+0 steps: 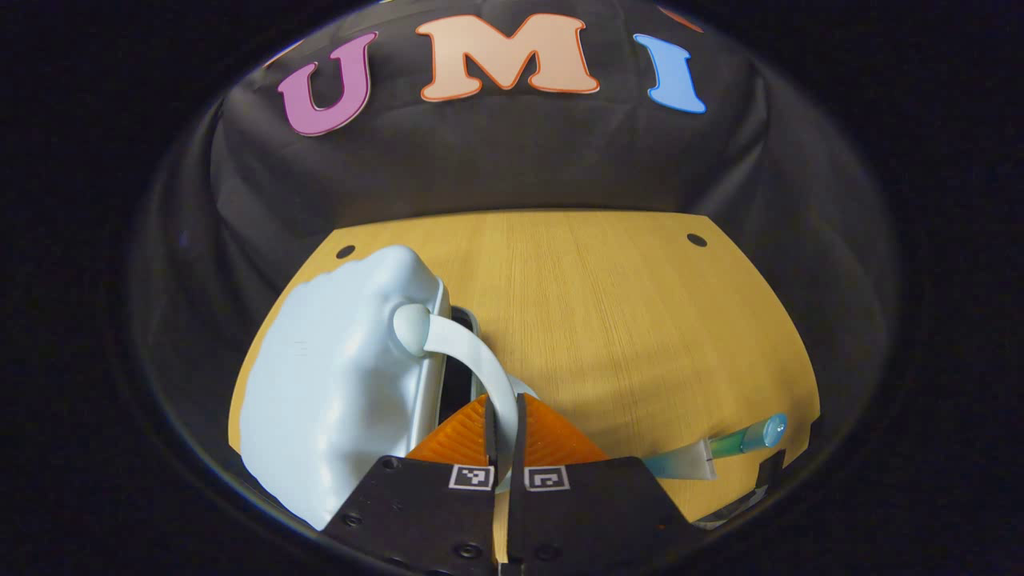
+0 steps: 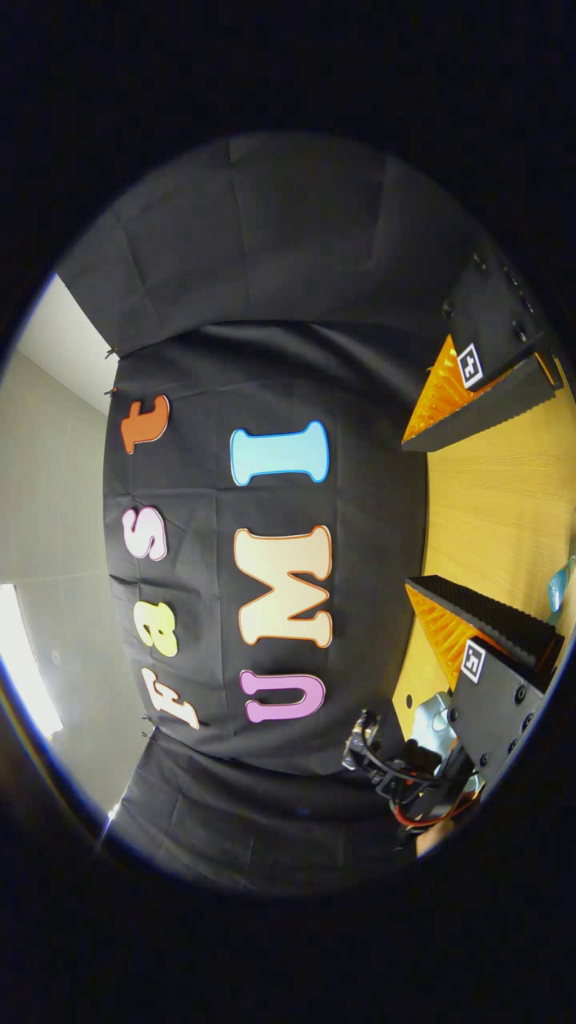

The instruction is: First open the suitcase, pack the skin care products into it, and then close the suitcase.

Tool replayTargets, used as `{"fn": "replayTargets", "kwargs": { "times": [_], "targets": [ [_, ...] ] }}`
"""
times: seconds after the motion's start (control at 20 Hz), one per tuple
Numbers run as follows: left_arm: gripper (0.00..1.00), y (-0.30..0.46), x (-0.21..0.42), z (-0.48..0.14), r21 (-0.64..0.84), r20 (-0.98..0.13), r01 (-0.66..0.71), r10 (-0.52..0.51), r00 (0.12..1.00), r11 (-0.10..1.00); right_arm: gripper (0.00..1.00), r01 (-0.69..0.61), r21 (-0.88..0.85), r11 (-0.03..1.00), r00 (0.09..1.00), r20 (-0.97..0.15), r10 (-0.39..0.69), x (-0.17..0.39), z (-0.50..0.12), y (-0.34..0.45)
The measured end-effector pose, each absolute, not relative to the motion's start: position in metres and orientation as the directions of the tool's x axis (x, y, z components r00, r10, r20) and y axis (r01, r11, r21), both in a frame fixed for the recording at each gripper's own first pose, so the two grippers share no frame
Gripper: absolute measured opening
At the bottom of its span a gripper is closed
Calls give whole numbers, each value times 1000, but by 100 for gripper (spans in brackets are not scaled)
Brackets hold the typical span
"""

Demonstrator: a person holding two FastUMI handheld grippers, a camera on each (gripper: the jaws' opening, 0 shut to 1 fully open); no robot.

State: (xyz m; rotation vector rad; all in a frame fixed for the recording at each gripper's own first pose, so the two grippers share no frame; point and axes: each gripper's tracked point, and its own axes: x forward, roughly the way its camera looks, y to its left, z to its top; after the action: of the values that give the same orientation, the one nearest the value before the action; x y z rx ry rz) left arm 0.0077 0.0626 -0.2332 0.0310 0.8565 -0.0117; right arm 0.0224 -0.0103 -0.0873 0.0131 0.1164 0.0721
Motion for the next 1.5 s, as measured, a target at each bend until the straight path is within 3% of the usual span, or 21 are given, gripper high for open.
{"fn": "replayTargets", "kwargs": {
  "times": [0.3, 0.75, 1.2, 1.5],
  "targets": [
    [0, 112, 12, -167, -43, -704, 69, -80, 705, 997, 97, -10, 30, 999, 999, -53, 12, 30, -64, 15],
    [0, 250, 25, -103, -96, -596, 24, -76, 799, 995, 98, 21, -39, 999, 999, -27, -22, 43, -60, 89],
    [0, 398, 28, -108, -1, -566, -82, 67, 822, 997, 98, 86, -65, 994, 996, -12, -87, 49, -58, 137],
    [0, 493, 26, -149, 31, -604, -184, 165, 780, 982, 97, 95, -103, 990, 995, -3, -95, 49, -53, 165]
  ]
}}
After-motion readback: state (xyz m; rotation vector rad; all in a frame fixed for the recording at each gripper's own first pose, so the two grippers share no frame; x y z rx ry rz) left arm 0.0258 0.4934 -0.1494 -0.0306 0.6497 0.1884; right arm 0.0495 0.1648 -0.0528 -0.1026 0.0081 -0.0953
